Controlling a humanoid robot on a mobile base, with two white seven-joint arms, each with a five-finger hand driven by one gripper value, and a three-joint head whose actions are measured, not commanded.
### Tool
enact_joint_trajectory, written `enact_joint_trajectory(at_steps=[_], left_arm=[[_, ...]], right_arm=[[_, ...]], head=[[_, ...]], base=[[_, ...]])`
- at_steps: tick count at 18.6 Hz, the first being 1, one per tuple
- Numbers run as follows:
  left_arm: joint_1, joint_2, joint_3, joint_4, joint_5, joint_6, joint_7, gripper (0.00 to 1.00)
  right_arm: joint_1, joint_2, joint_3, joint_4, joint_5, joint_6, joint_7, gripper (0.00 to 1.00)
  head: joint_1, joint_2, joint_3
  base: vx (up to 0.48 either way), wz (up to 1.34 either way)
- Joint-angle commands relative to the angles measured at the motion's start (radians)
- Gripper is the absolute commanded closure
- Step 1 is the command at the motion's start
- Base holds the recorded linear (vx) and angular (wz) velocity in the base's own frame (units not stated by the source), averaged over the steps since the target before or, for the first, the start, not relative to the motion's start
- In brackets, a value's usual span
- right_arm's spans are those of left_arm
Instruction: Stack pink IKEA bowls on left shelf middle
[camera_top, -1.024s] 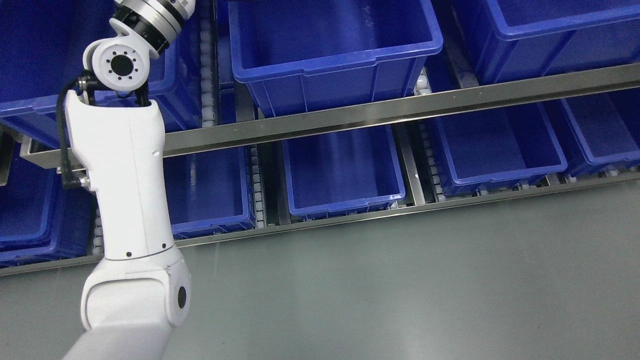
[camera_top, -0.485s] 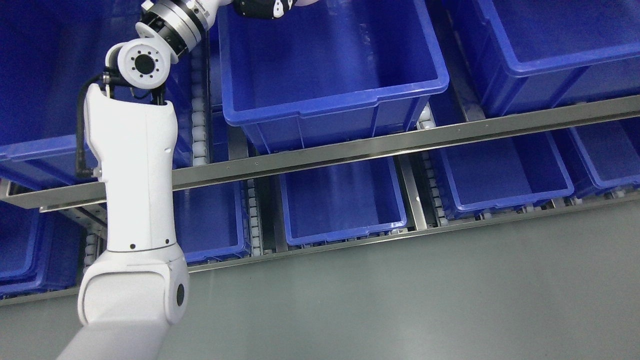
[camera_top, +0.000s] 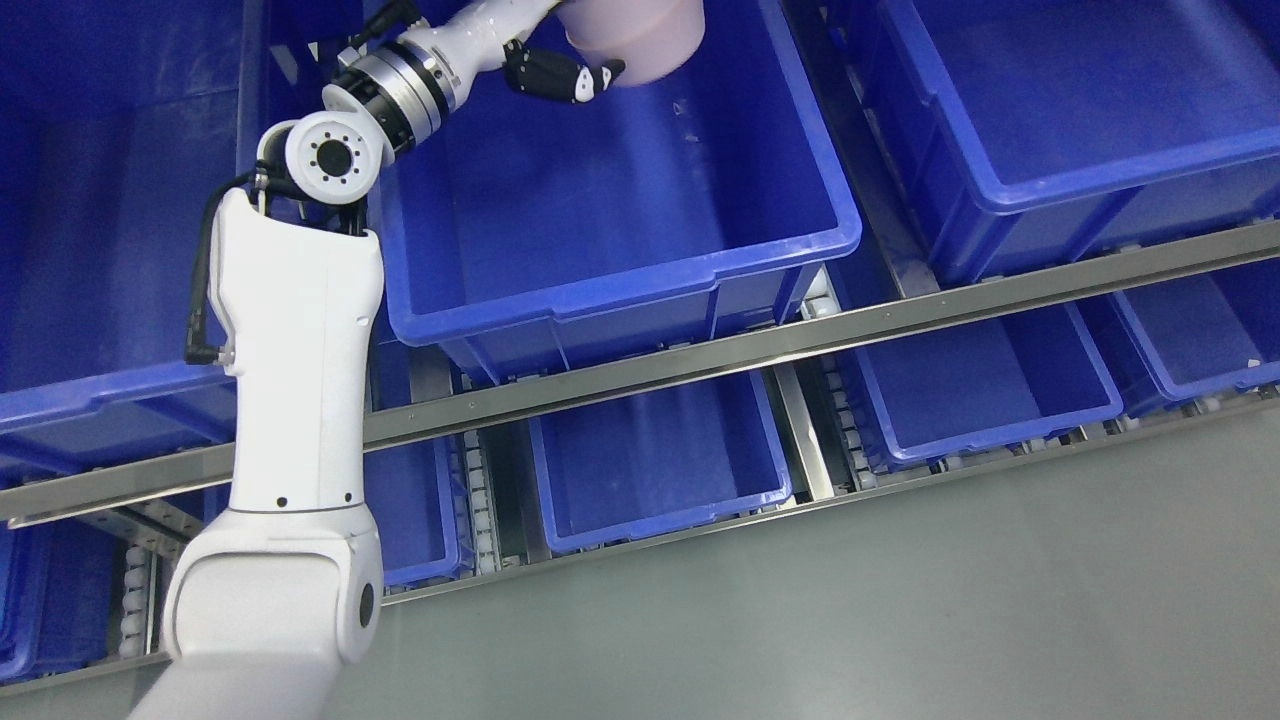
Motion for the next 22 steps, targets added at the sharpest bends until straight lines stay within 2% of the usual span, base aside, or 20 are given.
enact_joint_trajectory(at_steps=[1, 3, 6, 7, 9, 13, 15, 16, 17, 19, 22], left_arm=[[0.028, 0.007, 0.007, -0.055, 0.006, 0.042, -0.086, 0.96], [0.032, 0.019, 0.013, -0.098, 0.008, 0.067, -0.150, 0.96], [0.040, 0.019, 0.013, -0.121, 0.009, 0.072, -0.173, 0.92], [0.040, 0.021, 0.013, -0.122, 0.009, 0.072, -0.173, 0.85], [0.040, 0.028, 0.013, -0.122, 0.009, 0.070, -0.172, 0.63], [0.038, 0.022, 0.014, -0.150, 0.009, 0.073, -0.165, 0.35], [0.026, 0.001, 0.039, -0.173, 0.011, 0.125, -0.158, 0.17], [0.023, -0.023, 0.062, -0.171, 0.012, 0.154, -0.127, 0.05], [0.022, -0.023, 0.094, -0.171, 0.016, 0.167, -0.063, 0.01], [0.022, -0.023, 0.161, -0.170, 0.051, 0.167, 0.088, 0.00], [0.031, -0.023, 0.179, -0.164, 0.349, 0.176, 0.435, 0.00]], right_arm=[[0.000, -0.017, -0.011, -0.001, 0.008, 0.000, 0.001, 0.00], [0.000, -0.017, -0.011, 0.000, 0.008, 0.000, 0.001, 0.00], [0.000, -0.017, -0.011, 0.000, 0.008, 0.000, 0.001, 0.00], [0.000, -0.017, -0.011, 0.000, 0.008, 0.000, 0.001, 0.00], [0.000, -0.017, -0.011, 0.000, 0.008, 0.000, 0.001, 0.00], [0.000, -0.017, -0.011, 0.000, 0.008, 0.000, 0.001, 0.00], [0.000, -0.017, -0.011, 0.000, 0.008, 0.000, 0.001, 0.00], [0.000, -0.017, -0.011, 0.000, 0.008, 0.000, 0.001, 0.00], [0.000, -0.017, -0.011, 0.000, 0.008, 0.000, 0.001, 0.00], [0.000, -0.017, -0.011, 0.000, 0.008, 0.000, 0.001, 0.00], [0.000, -0.017, -0.011, 0.000, 0.008, 0.000, 0.001, 0.00]], head=[[0.0000, 0.000, 0.000], [0.0000, 0.000, 0.000], [0.0000, 0.000, 0.000], [0.0000, 0.000, 0.000], [0.0000, 0.000, 0.000], [0.0000, 0.000, 0.000], [0.0000, 0.000, 0.000], [0.0000, 0.000, 0.000], [0.0000, 0.000, 0.000], [0.0000, 0.000, 0.000], [0.0000, 0.000, 0.000]], base=[[0.075, -0.07], [0.068, -0.07], [0.043, -0.03], [0.014, 0.00], [0.007, 0.00], [-0.001, -0.01], [0.000, 0.00], [0.000, 0.00], [0.000, 0.00], [0.000, 0.01], [0.000, 0.00]])
